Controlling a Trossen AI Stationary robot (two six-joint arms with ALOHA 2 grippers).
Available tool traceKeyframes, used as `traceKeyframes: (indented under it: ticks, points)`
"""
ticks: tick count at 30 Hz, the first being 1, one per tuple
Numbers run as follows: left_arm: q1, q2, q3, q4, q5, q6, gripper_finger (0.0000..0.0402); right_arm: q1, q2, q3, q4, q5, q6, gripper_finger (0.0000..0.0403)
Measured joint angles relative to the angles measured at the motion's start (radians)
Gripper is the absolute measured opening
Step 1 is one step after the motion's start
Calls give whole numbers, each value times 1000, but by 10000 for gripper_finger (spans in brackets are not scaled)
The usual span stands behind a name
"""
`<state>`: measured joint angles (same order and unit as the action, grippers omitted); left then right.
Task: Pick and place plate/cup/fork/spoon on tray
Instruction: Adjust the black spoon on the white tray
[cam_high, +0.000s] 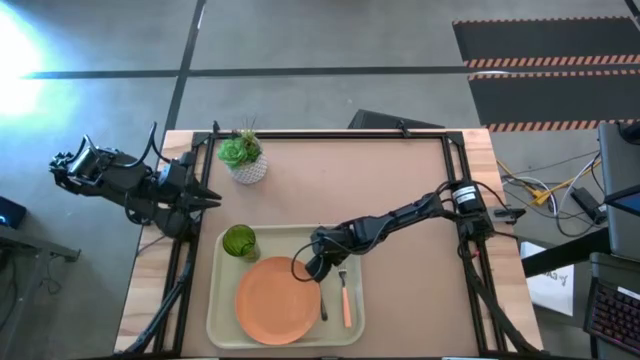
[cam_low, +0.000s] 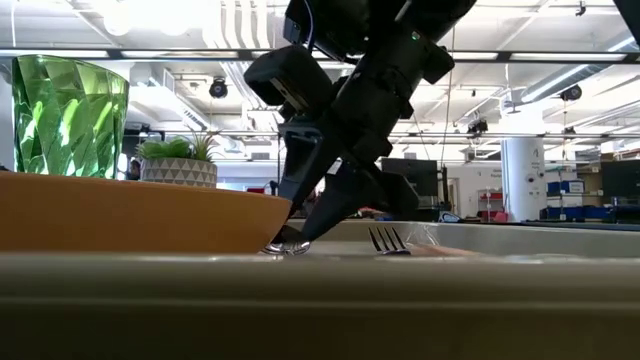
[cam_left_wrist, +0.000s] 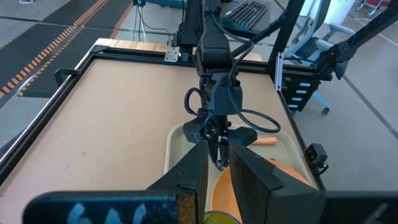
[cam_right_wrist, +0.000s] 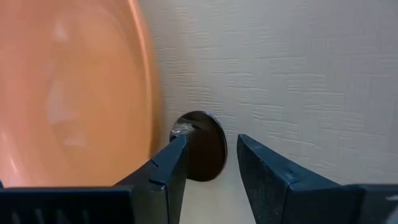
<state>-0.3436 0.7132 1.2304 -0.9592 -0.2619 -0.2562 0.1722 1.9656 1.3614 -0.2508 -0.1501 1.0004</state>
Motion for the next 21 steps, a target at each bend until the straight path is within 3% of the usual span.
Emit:
traceKeyframes:
  ticks: [9,21]
  points:
    - [0,0,0,0,0,0,47,0,7,-16,4,-3,3,114]
    - [0,0,0,0,0,1,47,0,28,-16,12,8,-2,24]
